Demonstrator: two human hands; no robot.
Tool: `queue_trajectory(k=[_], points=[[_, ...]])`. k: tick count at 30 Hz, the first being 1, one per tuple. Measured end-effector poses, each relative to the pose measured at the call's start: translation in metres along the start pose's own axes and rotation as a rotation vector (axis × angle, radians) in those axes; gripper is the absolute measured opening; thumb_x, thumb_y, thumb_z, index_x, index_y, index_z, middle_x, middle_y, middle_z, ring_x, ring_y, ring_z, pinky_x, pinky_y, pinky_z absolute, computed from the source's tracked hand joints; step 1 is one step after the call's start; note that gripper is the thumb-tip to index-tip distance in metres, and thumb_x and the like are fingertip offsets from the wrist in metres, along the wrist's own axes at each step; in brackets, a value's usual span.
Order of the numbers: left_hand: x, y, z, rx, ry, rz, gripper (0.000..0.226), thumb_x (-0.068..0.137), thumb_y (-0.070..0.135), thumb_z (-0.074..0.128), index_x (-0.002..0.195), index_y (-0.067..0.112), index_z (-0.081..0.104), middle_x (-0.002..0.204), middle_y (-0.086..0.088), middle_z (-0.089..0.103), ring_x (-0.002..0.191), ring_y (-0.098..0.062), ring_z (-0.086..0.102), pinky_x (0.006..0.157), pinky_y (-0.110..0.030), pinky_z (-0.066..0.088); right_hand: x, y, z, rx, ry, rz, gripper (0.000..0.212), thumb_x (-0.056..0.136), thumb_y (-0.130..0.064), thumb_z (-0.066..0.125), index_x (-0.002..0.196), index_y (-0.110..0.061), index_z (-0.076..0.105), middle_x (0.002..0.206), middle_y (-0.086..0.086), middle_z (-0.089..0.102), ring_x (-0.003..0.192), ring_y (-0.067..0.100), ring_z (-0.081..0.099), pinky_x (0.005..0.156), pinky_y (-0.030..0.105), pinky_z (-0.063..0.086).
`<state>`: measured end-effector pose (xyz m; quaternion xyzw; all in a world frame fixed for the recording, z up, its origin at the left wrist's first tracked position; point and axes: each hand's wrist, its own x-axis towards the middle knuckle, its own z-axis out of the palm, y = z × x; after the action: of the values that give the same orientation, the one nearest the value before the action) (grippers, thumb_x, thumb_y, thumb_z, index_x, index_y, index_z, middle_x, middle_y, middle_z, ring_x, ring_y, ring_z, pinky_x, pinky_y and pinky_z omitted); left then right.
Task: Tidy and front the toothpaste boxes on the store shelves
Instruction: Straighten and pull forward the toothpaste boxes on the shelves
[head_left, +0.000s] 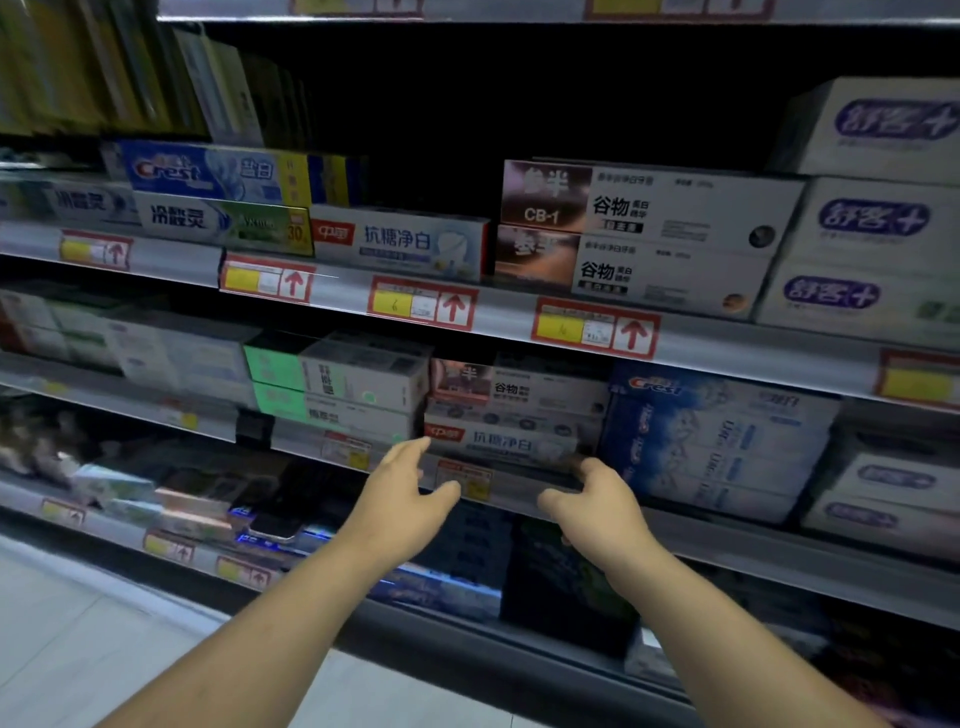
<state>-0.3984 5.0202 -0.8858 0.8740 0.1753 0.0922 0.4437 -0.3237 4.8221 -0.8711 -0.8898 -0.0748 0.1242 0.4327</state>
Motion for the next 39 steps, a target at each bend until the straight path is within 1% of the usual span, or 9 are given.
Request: queue_trajectory(k=[3, 7, 13, 15, 19, 22, 26, 34, 39], points=[[0.013, 0.005, 0.004, -0.131, 0.03, -0.11, 0.076, 0.098, 0.038, 0.063, 0.16, 0.024, 0.022, 0.154, -0.004, 0.043, 0.133, -0.02, 0.048, 0.099, -0.03, 0.04, 0.005, 0.0, 0.002, 0.031, 0.04, 0.034, 0.061, 0.094, -0.026, 0.065, 0.147, -0.008, 0.041, 0.119, 0.009, 0.063, 0.096, 0.028, 0.066, 0.074, 0.035, 0.053], [0.027, 0.006, 0.011, -0.245, 0.046, -0.183, 0.084, 0.095, 0.042, 0.065, 0.161, 0.024, 0.017, 0.164, 0.0, 0.027, 0.145, -0.027, 0.038, 0.116, -0.043, 0.035, 0.008, -0.003, 0.005, 0.132, 0.096, 0.092, 0.02, 0.091, -0.022, 0.066, 0.098, -0.015, 0.049, 0.101, 0.01, 0.064, 0.09, 0.027, 0.065, 0.085, 0.048, 0.058], [0.031, 0.015, 0.012, -0.432, 0.103, -0.195, 0.106, 0.071, 0.051, 0.075, 0.159, 0.022, 0.024, 0.16, 0.013, 0.023, 0.137, -0.026, 0.047, 0.112, -0.046, 0.041, 0.004, -0.01, 0.001, 0.282, 0.134, 0.107, 0.022, 0.091, -0.014, 0.059, 0.086, -0.023, 0.04, 0.097, 0.008, 0.069, 0.083, 0.021, 0.072, 0.07, 0.039, 0.058], [0.03, 0.019, 0.012, -0.457, 0.205, -0.132, 0.074, 0.089, 0.03, 0.071, 0.154, 0.019, 0.037, 0.147, 0.014, 0.032, 0.126, -0.022, 0.054, 0.101, -0.039, 0.043, 0.002, -0.011, -0.001, 0.314, 0.138, 0.102, 0.017, 0.094, -0.014, 0.057, 0.099, -0.021, 0.042, 0.098, 0.008, 0.07, 0.079, 0.017, 0.073, 0.073, 0.037, 0.058], [0.021, 0.028, -0.001, -0.42, 0.433, 0.01, 0.03, 0.096, 0.021, 0.065, 0.126, 0.023, 0.062, 0.126, 0.011, 0.052, 0.098, 0.003, 0.056, 0.082, -0.023, 0.044, -0.006, -0.016, -0.005, 0.374, 0.134, 0.065, 0.063, 0.098, -0.015, 0.056, 0.156, -0.015, 0.031, 0.108, 0.01, 0.071, 0.076, 0.013, 0.073, 0.066, 0.028, 0.057], [0.008, 0.03, -0.01, -0.412, 0.552, 0.046, 0.017, 0.096, 0.023, 0.063, 0.111, 0.024, 0.071, 0.112, 0.012, 0.061, 0.097, -0.001, 0.06, 0.087, -0.027, 0.051, -0.018, -0.024, -0.008, 0.416, 0.186, -0.002, 0.048, 0.097, -0.007, 0.054, 0.14, -0.026, 0.047, 0.103, 0.003, 0.068, 0.076, 0.017, 0.072, 0.071, 0.04, 0.061], [-0.006, 0.035, -0.026, -0.458, 0.711, 0.05, 0.015, 0.096, 0.023, 0.059, 0.093, 0.023, 0.073, 0.103, 0.01, 0.066, 0.088, 0.005, 0.06, 0.071, -0.007, 0.043, -0.038, -0.04, -0.011, 0.46, 0.173, -0.088, 0.046, 0.088, 0.01, 0.048, 0.101, -0.032, 0.061, 0.096, 0.001, 0.065, 0.07, 0.019, 0.07, 0.069, 0.041, 0.059], [-0.014, 0.042, -0.069, -0.729, 0.926, 0.117, 0.028, 0.096, 0.03, 0.055, 0.075, 0.011, 0.056, 0.086, -0.01, 0.065, 0.074, -0.015, 0.059, 0.063, -0.031, 0.046, -0.067, -0.072, -0.005, 0.527, 0.157, -0.349, 0.068, 0.087, 0.016, 0.046, 0.134, -0.032, 0.061, 0.103, 0.003, 0.069, 0.057, 0.013, 0.061, 0.049, 0.02, 0.05], [-0.016, 0.054, -0.102, -0.861, 1.005, 0.18, 0.02, 0.093, 0.034, 0.058, 0.085, 0.025, 0.074, 0.095, -0.002, 0.074, 0.09, -0.014, 0.07, 0.078, -0.033, 0.056, -0.072, -0.102, -0.001, 0.528, 0.172, -0.531, 0.073, 0.089, 0.014, 0.049, 0.14, -0.038, 0.056, 0.122, -0.012, 0.06, 0.074, 0.033, 0.064, 0.065, 0.025, 0.059]])
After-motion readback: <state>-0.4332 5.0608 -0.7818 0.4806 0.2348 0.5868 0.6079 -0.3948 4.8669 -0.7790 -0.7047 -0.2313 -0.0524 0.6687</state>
